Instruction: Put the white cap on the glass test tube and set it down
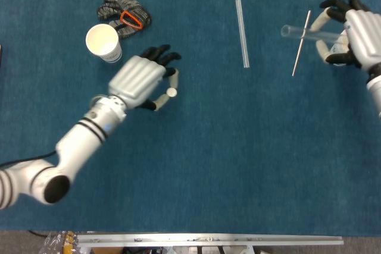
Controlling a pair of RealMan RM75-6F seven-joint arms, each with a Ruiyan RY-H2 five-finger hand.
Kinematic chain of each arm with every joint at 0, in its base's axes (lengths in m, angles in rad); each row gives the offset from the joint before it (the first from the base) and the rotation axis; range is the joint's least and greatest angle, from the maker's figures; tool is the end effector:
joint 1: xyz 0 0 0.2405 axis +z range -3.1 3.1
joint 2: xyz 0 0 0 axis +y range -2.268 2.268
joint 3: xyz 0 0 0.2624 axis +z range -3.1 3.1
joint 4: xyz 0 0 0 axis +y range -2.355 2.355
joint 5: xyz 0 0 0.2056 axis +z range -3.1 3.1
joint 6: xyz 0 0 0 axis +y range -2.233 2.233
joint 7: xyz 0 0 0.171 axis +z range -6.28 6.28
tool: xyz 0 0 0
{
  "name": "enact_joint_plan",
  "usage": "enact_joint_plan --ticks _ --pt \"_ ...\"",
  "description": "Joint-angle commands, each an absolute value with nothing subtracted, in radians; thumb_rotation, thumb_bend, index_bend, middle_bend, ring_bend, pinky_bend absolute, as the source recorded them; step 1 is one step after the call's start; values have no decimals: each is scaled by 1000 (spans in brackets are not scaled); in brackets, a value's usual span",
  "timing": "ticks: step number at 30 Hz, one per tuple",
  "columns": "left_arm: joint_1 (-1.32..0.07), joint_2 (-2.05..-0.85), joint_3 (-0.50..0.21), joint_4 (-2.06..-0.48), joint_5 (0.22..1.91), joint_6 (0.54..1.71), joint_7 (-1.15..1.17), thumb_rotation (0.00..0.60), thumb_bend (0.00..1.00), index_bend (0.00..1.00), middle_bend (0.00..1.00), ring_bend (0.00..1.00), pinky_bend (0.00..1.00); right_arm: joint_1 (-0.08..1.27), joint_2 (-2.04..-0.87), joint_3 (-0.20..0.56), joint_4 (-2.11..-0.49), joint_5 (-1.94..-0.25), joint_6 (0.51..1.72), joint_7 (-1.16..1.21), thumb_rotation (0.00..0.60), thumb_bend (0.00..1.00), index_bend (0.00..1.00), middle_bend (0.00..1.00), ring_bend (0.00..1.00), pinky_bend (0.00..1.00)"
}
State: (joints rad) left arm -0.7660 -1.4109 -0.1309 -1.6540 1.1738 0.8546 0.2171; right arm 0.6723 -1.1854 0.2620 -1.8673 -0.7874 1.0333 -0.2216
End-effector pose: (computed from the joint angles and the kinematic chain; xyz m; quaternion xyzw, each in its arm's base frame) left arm -0.1272 0.3441 -0.0128 -0.7778 -0.4043 -0.3612 0.3180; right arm -0.1676 -0.3647 0.0912 0.6051 -0.5276 0.4006 0.4416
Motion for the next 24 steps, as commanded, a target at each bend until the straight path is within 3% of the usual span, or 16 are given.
enact_joint_plan --ticks 1,12,24 --pt "-722 -1252 -135 -1799 1191 889 173 600 370 456 150 0 87 684 -1208 268 -1864 -782 1009 -198 600 449 655 248 53 164" --pt "-678 -940 -168 -2017 1174 879 31 600 370 456 150 0 86 735 -1299 285 -1889 -771 982 -174 600 449 655 248 53 164" --pt "-685 -778 -227 -2077 1115 799 -138 600 371 456 149 0 87 768 -1429 273 -1923 -806 1045 -201 600 445 655 248 54 180"
